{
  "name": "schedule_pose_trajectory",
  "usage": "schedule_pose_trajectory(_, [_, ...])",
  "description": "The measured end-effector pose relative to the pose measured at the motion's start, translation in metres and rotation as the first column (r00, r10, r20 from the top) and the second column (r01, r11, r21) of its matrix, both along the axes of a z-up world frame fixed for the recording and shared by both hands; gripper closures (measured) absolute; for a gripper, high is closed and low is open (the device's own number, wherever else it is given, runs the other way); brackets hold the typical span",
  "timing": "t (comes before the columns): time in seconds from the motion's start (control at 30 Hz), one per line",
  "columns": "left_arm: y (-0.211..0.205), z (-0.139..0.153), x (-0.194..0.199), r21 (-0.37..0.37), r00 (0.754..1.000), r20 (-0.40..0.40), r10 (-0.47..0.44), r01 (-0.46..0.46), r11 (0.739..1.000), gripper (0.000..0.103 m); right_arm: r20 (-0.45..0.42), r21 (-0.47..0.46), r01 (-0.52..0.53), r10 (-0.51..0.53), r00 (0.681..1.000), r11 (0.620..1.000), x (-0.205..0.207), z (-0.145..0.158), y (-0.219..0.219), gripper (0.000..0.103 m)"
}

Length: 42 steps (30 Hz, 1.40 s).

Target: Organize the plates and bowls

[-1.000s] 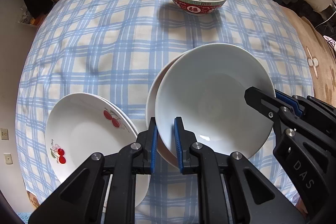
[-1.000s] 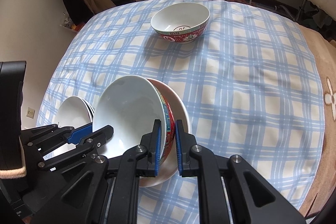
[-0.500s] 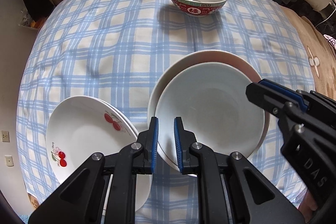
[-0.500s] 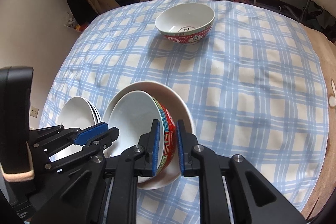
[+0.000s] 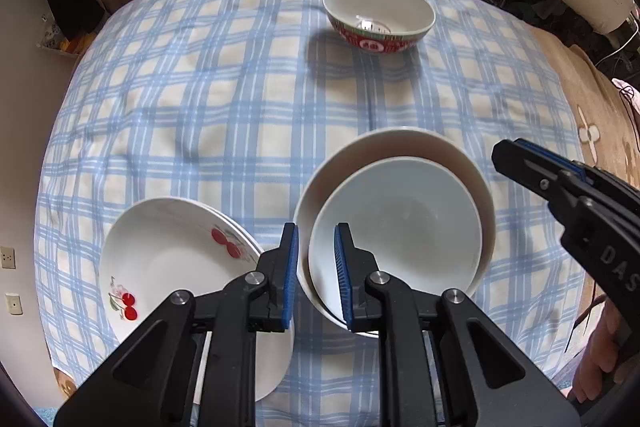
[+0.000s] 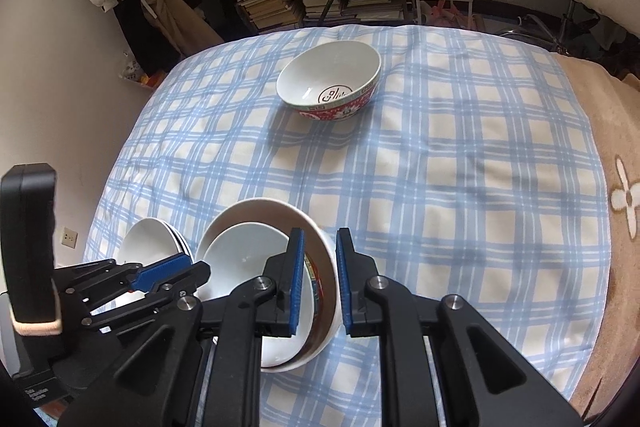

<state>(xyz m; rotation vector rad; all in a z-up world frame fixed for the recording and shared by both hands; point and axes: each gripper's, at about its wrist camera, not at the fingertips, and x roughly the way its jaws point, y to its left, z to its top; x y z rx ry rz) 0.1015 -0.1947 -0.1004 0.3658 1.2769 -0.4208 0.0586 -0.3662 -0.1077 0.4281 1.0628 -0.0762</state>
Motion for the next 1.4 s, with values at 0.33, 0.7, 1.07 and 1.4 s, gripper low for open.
schedule_pose_trajectory(0.33, [0.004,0.026,0.025,0.000,0.997,0.077,0.023,-0.023,1.000,0.036,-0.033,-0.041,0.048,-0.049,0.998,0.998,0.018,0.000,-0.016,0.033])
schedule_pose_trajectory(0.7, [-0.016,0.034,0.068,-0.021,0.984,0.179,0.004,0.000,1.000,0.015,0.007,-0.128,0.044,-0.044,0.999,0.991,0.047,0.011,-0.042,0.004])
schedule_pose_trajectory(1.07, [-0.050,0.007,0.127,-0.013,0.983,0.182,0.018,-0.015,1.000,0.015,-0.001,-0.168,0.061,-0.062,0.998,0.984,0.093,-0.001,-0.071,0.004])
schedule_pose_trajectory(1.4, [-0.073,-0.022,0.170,-0.007,0.991,0.128,0.028,-0.027,1.000,0.015,-0.048,-0.152,0.051,-0.059,0.997,0.987,0.129,-0.025,-0.083,0.010])
